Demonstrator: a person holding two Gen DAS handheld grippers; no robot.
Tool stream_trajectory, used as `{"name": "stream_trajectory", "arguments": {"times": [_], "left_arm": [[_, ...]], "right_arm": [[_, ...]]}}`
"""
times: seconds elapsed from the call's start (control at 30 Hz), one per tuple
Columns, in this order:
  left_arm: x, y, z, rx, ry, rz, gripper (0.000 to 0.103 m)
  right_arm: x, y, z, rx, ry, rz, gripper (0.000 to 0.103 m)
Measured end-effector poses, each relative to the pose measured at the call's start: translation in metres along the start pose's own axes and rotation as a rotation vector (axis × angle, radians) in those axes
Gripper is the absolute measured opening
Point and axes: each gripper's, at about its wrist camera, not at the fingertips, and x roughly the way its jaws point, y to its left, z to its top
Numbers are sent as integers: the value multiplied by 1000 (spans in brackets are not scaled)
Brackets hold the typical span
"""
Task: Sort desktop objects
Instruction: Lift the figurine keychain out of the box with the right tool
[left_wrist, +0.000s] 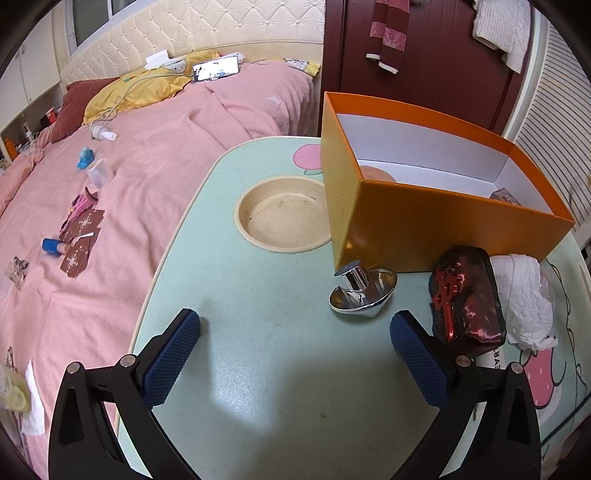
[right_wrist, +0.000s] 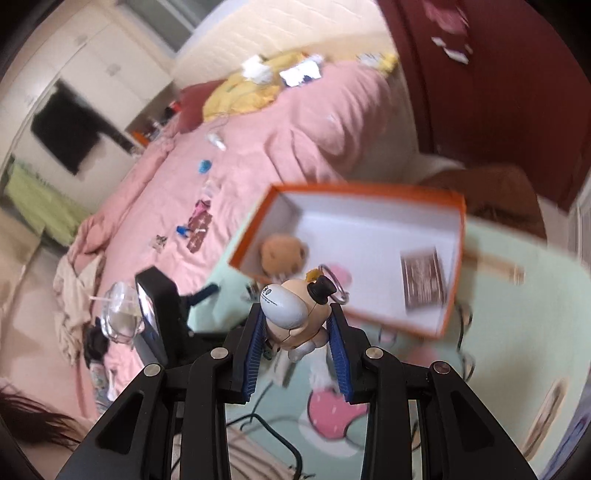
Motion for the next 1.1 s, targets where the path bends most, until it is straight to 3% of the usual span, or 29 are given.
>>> {"name": "stream_trajectory", "arguments": {"times": [0.23,0.43,0.53,0.6,0.7,0.83,0.93,1.03,1.1], "left_arm": [[0,0,-1,1,0,0,103],[-3,2,-1,-10,-3,-4,103],[-16,8,1,-43,-56,-9,103],[-31,13,5,-49,-101,-17,103],[-49,17,14,-45,-133,-53,103],[-68,17,37,-19,-148,-105,103],[-79,2,63,29,-155,-163,103],[-80,-26,90,110,-124,-250,102],[-69,-55,108,164,-48,-316,95]], "right_arm": [[32,-24,-44,65,42,-88,32],[57,-18,-60,18,71,-90,33],[62,-19,-64,12,58,-109,33],[62,-19,-65,5,44,-115,43],[48,-18,-68,-17,-43,-99,57],[26,-16,-75,-55,-189,-75,58],[27,-17,-79,-60,-240,-103,60],[37,-21,-84,-31,-262,-127,60],[39,-26,-90,-3,-288,-117,60]]}}
